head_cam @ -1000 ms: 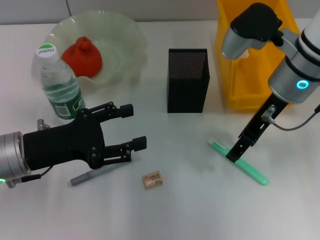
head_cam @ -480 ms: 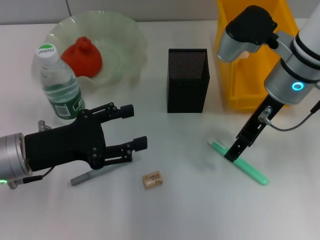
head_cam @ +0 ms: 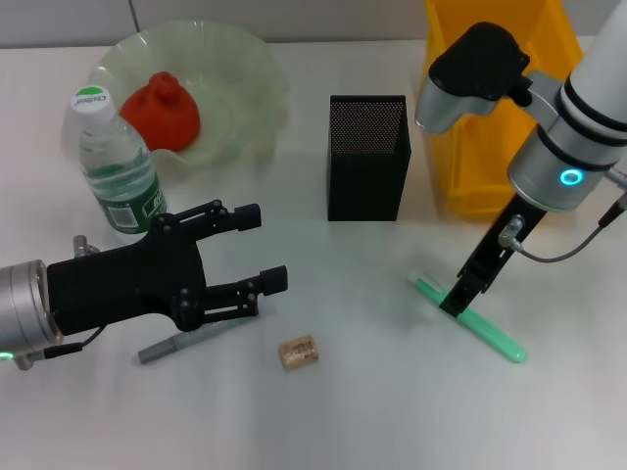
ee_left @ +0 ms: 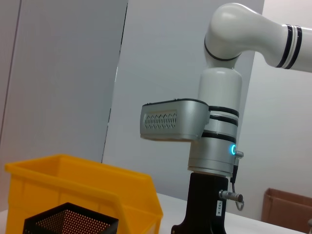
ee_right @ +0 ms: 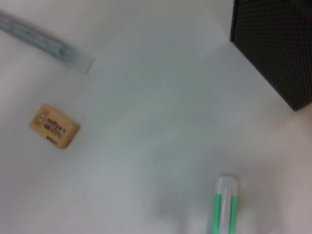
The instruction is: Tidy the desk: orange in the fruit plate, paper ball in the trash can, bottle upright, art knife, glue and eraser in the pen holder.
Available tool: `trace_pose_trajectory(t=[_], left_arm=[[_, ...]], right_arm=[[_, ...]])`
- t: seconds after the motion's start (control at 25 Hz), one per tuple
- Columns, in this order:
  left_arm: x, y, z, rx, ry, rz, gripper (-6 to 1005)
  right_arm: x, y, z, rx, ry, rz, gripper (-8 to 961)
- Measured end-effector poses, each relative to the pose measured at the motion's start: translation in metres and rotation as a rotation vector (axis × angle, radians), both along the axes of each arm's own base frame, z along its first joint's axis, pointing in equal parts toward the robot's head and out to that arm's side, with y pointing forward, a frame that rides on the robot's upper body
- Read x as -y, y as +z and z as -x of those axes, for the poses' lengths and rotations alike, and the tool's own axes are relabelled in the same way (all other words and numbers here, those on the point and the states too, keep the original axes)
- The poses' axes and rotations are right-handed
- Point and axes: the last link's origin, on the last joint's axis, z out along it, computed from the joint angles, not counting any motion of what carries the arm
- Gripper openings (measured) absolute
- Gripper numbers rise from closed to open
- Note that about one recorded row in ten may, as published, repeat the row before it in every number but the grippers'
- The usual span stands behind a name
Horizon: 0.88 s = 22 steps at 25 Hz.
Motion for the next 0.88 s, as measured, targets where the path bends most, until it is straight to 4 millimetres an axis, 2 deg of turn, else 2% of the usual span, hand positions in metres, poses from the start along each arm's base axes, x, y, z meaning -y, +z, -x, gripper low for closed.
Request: trace_pose_trajectory(t=[0.04,0.2,0.44,0.88], left_arm=[[0.0,0.0,0.0,-0.001,-0.002,-0.002,803],[0.0,-0.002,0.001,-0.002,0.005,-0.001,803],[-0.001,-0.002,0.0,-0.003,0.005,-0.001,803],[-0.002,-0.002,0.001,-0.005,0.01,-0.004,803]], right_arm=[[0.001,-0.003,-0.001,0.006,-0.003,0.009,673],[0.003,-0.008,0.0,0.026,0.005,0.018,514],[0.002,-0.011,-0.001,0.042,0.017,0.008,515],[0.002,-0.014,-0.002,0.042,0.022,0.008,437]])
